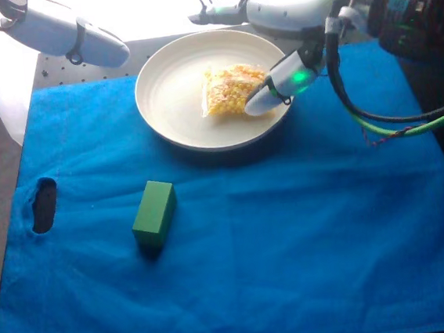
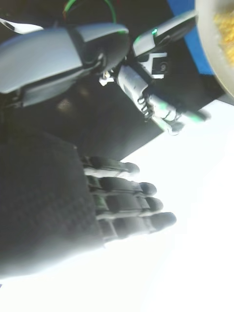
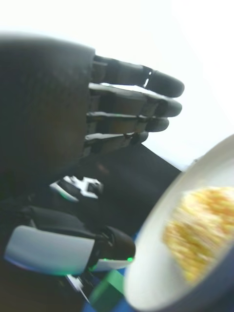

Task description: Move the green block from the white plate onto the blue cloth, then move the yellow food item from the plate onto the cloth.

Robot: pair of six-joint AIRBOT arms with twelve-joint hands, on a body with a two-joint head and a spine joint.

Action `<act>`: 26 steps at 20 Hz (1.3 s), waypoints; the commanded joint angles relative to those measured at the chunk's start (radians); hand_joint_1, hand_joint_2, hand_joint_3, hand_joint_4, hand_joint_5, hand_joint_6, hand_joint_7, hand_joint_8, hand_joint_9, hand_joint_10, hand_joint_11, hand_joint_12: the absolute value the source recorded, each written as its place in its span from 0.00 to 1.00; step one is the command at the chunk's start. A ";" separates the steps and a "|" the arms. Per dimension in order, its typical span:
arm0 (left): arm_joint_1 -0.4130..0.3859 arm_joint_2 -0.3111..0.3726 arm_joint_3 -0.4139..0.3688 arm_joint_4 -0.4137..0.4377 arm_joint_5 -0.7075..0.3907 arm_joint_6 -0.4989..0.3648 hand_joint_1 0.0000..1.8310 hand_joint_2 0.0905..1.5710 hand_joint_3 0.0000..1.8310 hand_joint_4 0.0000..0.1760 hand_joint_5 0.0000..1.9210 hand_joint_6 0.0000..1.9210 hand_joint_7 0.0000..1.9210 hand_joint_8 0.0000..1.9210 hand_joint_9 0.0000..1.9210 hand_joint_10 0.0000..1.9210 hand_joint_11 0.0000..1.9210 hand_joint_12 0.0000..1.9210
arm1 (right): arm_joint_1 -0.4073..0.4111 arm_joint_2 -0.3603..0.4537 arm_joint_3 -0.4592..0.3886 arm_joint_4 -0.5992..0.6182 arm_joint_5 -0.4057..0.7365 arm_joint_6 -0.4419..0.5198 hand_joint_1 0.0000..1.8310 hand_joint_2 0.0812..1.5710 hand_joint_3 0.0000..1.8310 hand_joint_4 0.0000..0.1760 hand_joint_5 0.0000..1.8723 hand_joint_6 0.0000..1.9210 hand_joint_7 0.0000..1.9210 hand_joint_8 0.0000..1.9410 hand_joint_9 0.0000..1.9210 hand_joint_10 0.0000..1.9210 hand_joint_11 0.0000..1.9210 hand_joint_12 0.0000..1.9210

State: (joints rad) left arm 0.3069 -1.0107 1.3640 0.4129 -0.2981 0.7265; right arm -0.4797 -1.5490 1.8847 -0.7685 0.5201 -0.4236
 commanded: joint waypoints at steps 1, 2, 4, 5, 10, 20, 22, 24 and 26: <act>-0.022 -0.006 0.003 -0.007 -0.091 0.000 0.41 0.48 0.00 0.71 0.05 0.00 0.08 0.00 0.06 0.00 0.00 0.27 | 0.015 -0.002 0.007 0.026 0.059 -0.002 0.33 0.49 0.00 0.13 0.09 0.00 0.20 0.00 0.25 0.01 0.05 0.67; -0.027 -0.009 0.003 -0.002 -0.089 0.000 0.40 0.48 0.00 0.70 0.06 0.00 0.09 0.00 0.07 0.00 0.00 0.28 | 0.015 -0.006 0.012 0.021 0.053 -0.002 0.35 0.50 0.00 0.11 0.08 0.00 0.20 0.00 0.24 0.00 0.02 0.70; -0.029 -0.013 0.002 -0.002 -0.089 0.000 0.40 0.48 0.00 0.69 0.06 0.00 0.10 0.00 0.08 0.00 0.00 0.30 | 0.015 -0.011 0.018 0.017 0.041 -0.002 0.35 0.48 0.00 0.10 0.07 0.00 0.18 0.00 0.22 0.00 0.00 0.72; -0.030 -0.015 0.002 -0.002 -0.090 0.000 0.40 0.48 0.00 0.66 0.06 0.00 0.10 0.00 0.08 0.00 0.00 0.29 | 0.015 -0.013 0.022 0.017 0.037 -0.002 0.34 0.48 0.00 0.13 0.08 0.00 0.18 0.00 0.22 0.00 0.00 0.71; -0.030 -0.025 0.002 -0.002 -0.097 0.000 0.38 0.47 0.00 0.56 0.07 0.00 0.12 0.00 0.09 0.00 0.00 0.33 | 0.015 -0.027 0.033 0.017 0.027 -0.002 0.37 0.47 0.00 0.00 0.17 0.00 0.32 0.01 0.32 0.03 0.03 0.76; -0.029 -0.027 0.000 -0.012 -0.107 0.000 0.36 0.46 0.00 0.66 0.09 0.00 0.13 0.00 0.12 0.01 0.01 0.34 | 0.015 -0.042 0.047 0.038 0.027 -0.002 0.53 0.60 0.00 0.00 0.45 0.00 0.46 0.03 0.36 0.26 0.13 0.78; -0.029 -0.027 0.000 -0.014 -0.107 0.000 0.37 0.46 0.00 0.70 0.09 0.00 0.13 0.00 0.12 0.00 0.01 0.34 | 0.015 -0.042 0.047 0.044 0.027 -0.002 0.57 0.61 0.00 0.00 0.47 0.00 0.35 0.00 0.27 0.10 0.02 0.77; -0.028 -0.028 0.000 -0.016 -0.108 0.000 0.38 0.47 0.00 0.70 0.09 0.00 0.13 0.00 0.11 0.00 0.00 0.33 | 0.015 -0.042 0.047 0.049 0.027 -0.002 0.63 0.64 0.00 0.00 0.59 0.28 0.47 0.00 0.38 0.04 0.08 0.70; -0.026 -0.028 0.000 -0.019 -0.108 0.000 0.38 0.47 0.00 0.65 0.08 0.00 0.12 0.00 0.11 0.00 0.00 0.32 | 0.015 -0.042 0.047 0.055 0.027 -0.002 0.68 0.66 0.01 0.00 0.62 0.39 0.51 0.36 0.48 0.03 0.18 0.64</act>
State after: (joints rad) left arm 0.2928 -1.0328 1.3640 0.4145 -0.2955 0.7265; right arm -0.4789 -1.5879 1.9263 -0.7437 0.4801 -0.4221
